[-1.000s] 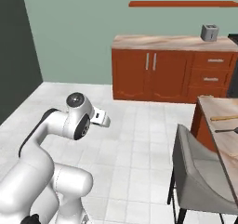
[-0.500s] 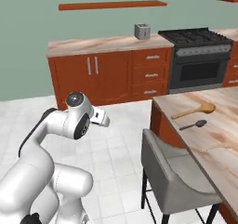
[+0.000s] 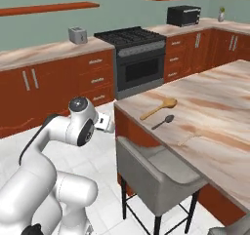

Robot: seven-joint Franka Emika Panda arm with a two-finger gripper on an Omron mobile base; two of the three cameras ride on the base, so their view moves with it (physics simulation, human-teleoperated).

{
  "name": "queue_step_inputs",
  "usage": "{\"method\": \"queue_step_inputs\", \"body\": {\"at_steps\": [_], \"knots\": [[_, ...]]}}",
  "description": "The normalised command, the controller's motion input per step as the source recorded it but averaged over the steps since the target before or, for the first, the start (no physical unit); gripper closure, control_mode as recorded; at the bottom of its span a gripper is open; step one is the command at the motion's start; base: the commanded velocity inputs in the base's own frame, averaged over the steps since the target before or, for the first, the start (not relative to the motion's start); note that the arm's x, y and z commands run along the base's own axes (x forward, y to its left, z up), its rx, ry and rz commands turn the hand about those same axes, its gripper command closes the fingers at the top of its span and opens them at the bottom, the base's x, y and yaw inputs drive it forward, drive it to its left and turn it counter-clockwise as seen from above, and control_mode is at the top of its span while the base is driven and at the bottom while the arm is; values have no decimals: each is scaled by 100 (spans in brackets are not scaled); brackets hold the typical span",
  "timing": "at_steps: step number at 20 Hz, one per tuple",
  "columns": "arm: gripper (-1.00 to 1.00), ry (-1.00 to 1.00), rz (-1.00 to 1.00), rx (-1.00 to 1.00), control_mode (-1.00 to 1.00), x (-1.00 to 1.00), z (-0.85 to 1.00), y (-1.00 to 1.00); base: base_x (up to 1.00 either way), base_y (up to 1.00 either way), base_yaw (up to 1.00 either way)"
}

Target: Pick up the metallic utensils from the counter and place them in the open drawer. Make sure not to pick up any wooden utensils.

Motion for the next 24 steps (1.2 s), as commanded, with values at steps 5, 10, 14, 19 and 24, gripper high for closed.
{"method": "queue_step_inputs", "body": {"at_steps": [5,10,14,19,24], "knots": [[-100,0,0,0,100,0,0,0,64,30,-56],[-100,0,0,0,100,0,0,0,69,42,-53],[-100,0,0,0,100,0,0,0,57,15,-50],[-100,0,0,0,100,0,0,0,45,0,-40],[-100,0,0,0,100,0,0,0,43,0,-19]]}}
